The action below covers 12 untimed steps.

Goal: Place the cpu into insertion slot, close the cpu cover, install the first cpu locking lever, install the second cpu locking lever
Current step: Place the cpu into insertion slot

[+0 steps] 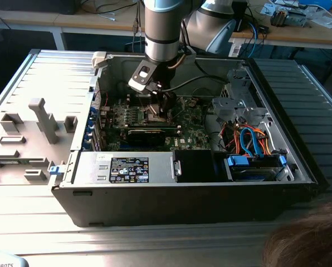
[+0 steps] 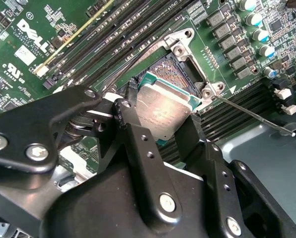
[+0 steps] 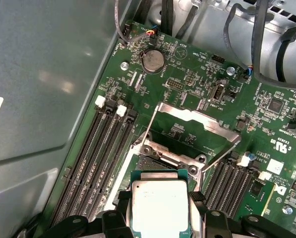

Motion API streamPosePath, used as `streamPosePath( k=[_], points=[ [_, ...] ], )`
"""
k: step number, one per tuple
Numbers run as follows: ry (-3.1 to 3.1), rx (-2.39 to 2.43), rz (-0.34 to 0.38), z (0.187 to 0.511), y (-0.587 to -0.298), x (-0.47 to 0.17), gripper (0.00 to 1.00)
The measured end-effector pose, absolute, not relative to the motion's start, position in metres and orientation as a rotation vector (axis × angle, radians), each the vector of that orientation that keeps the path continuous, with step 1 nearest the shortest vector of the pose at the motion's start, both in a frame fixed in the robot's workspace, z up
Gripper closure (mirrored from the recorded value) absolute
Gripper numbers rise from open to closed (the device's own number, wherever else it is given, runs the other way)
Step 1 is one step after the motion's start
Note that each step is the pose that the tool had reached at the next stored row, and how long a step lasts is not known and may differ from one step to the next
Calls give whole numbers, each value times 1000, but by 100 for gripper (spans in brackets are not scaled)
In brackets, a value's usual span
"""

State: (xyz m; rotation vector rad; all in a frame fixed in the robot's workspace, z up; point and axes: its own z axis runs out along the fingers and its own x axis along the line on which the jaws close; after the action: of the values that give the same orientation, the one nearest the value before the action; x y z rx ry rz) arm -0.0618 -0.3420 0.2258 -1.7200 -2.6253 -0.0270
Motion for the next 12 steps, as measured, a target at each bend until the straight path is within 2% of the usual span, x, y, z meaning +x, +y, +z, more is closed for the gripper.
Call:
streamPosePath(
  k=[12],
  points=[
    [-2611,-1742,-27,225,-342,-62,45]
  ],
)
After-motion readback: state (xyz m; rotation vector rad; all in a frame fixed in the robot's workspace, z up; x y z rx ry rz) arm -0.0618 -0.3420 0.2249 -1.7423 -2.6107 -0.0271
